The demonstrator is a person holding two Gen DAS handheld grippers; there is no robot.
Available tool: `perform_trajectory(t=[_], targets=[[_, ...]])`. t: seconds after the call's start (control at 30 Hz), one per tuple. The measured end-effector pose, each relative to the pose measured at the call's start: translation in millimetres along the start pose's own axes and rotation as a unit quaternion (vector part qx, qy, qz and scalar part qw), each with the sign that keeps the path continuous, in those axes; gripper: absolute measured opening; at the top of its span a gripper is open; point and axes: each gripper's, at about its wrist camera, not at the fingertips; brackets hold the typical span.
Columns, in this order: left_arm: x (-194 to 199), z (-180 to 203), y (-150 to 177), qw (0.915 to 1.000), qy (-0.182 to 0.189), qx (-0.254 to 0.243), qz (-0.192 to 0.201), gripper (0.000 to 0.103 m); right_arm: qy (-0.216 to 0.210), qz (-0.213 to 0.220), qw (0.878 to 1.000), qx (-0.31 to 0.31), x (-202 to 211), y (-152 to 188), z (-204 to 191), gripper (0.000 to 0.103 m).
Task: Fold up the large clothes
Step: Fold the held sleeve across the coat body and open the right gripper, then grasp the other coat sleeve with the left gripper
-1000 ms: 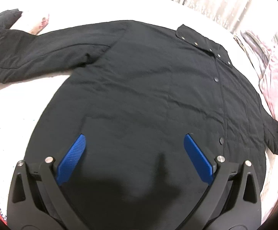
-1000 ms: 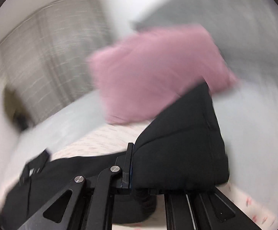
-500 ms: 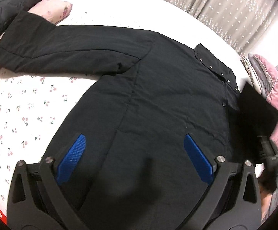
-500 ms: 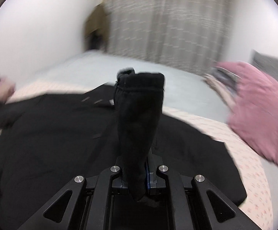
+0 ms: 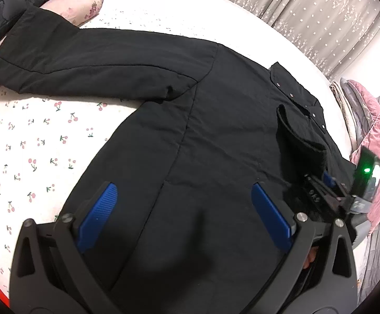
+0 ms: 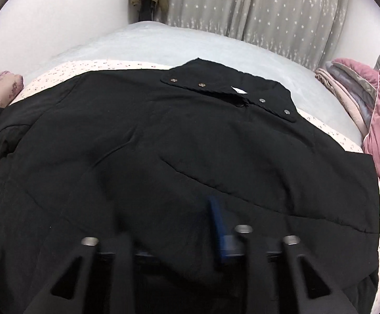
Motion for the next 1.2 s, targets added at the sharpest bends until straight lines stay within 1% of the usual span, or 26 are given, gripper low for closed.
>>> perform_trajectory(t=[0.03,0.07,0.1,0.13,0.2,0.23,0.27,0.3,0.37,0.4,0.43,0.5,0.57,0.63,0.7,0.73,0.77,0.8,0.83,0.9,0.93,1.0,1.07,1.13,1.2], targets=[[-0.5,-0.1,0.1,1.0000,0.000,0.000,-0.002,0.102,0.005,0.009,1.000,-0.005,5.7,-1.7,5.8,0.060],[-0.7,-0.4,-0.2,1.0000,0.001,0.002,-0.002,0.102,0.004,0.013,1.000,-0.007,5.3,-4.4,12.4,0.064],[-0.3,-0.9,-0.3,1.0000,0.002,0.003,-0.002,0.102,-0.001,0.012,1.000,-0.004,8.9,-4.6,16.0,0.071],[0.0,-1.5,-0.6,1.0000,0.003,0.004,-0.002,0.102,-0.004,0.006,1.000,0.005,10.4,-3.4,18.3,0.078],[0.0,-1.8,-0.5,1.0000,0.004,0.004,-0.003,0.102,0.000,-0.036,0.998,0.053,4.5,6.4,18.8,0.083],[-0.7,-1.5,-0.7,1.0000,0.005,0.003,-0.005,0.102,0.017,-0.069,0.994,0.088,-2.2,16.2,18.4,0.083],[-1.6,-1.0,-0.7,1.0000,0.005,0.002,-0.007,0.102,0.023,-0.085,0.991,0.102,-5.0,24.3,19.1,0.083],[-2.5,0.0,-0.4,0.9999,0.004,0.000,-0.010,0.102,0.019,-0.088,0.990,0.107,-5.7,31.0,21.6,0.084],[-4.1,2.2,-0.2,0.9999,0.003,-0.007,-0.013,0.102,-0.012,-0.083,0.992,0.092,7.7,44.4,34.4,0.084],[-4.4,3.0,-0.2,0.9999,0.001,-0.011,-0.013,0.102,-0.019,-0.082,0.993,0.079,13.4,50.0,41.2,0.084],[-4.5,3.3,-0.3,0.9998,-0.001,-0.013,-0.013,0.102,-0.039,-0.090,0.993,0.059,19.3,57.9,50.1,0.084],[-4.7,1.7,-1.8,0.9998,-0.007,-0.016,-0.014,0.102,-0.062,-0.111,0.991,0.030,23.7,70.1,60.6,0.084],[-3.3,-3.5,-3.6,0.9998,-0.010,-0.011,-0.013,0.102,-0.065,-0.142,0.988,0.006,27.6,85.3,69.5,0.084],[0.4,-15.0,-8.3,0.9999,-0.013,0.005,-0.008,0.102,-0.062,-0.153,0.986,-0.004,37.8,97.0,76.2,0.084],[4.7,-28.9,-13.5,0.9996,-0.014,0.024,-0.003,0.102,-0.069,-0.137,0.988,-0.029,54.3,101.9,86.0,0.084],[7.3,-38.7,-17.1,0.9992,-0.018,0.035,0.001,0.102,-0.087,-0.116,0.988,-0.061,66.7,105.8,95.5,0.084],[9.2,-46.4,-19.3,0.9988,-0.022,0.044,0.004,0.102,-0.103,-0.104,0.986,-0.085,72.9,110.5,102.1,0.084],[11.8,-58.6,-22.5,0.9979,-0.031,0.056,0.008,0.102,-0.118,-0.099,0.983,-0.103,75.3,116.9,107.4,0.084],[13.0,-67.0,-24.0,0.9972,-0.037,0.064,0.010,0.102,-0.120,-0.105,0.981,-0.111,71.4,127.7,111.2,0.084],[16.5,-91.0,-27.1,0.9948,-0.054,0.085,0.013,0.102,-0.091,-0.125,0.983,-0.101,60.4,141.0,113.2,0.084],[18.8,-105.3,-29.1,0.9928,-0.065,0.100,0.015,0.102,-0.077,-0.126,0.985,-0.093,56.7,142.7,115.7,0.084],[25.6,-133.8,-33.4,0.9866,-0.089,0.134,0.027,0.102,-0.073,-0.116,0.986,-0.090,63.4,137.7,122.2,0.084],[34.4,-161.5,-39.0,0.9785,-0.114,0.166,0.045,0.102,-0.059,-0.089,0.990,-0.090,80.1,130.6,128.2,0.084],[39.6,-183.9,-45.4,0.9715,-0.135,0.187,0.055,0.102,-0.041,-0.069,0.993,-0.083,94.9,128.8,129.3,0.084],[38.3,-201.2,-52.9,0.9665,-0.148,0.200,0.061,0.102,-0.037,-0.064,0.994,-0.083,102.6,130.7,126.6,0.084]])
Point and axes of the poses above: each gripper's, at about its wrist camera, not at the fingertips, and x roughly against the way its jaws point, z to its right, y to its underside, and after that the axes turned 2 degrees about -z, right-handed
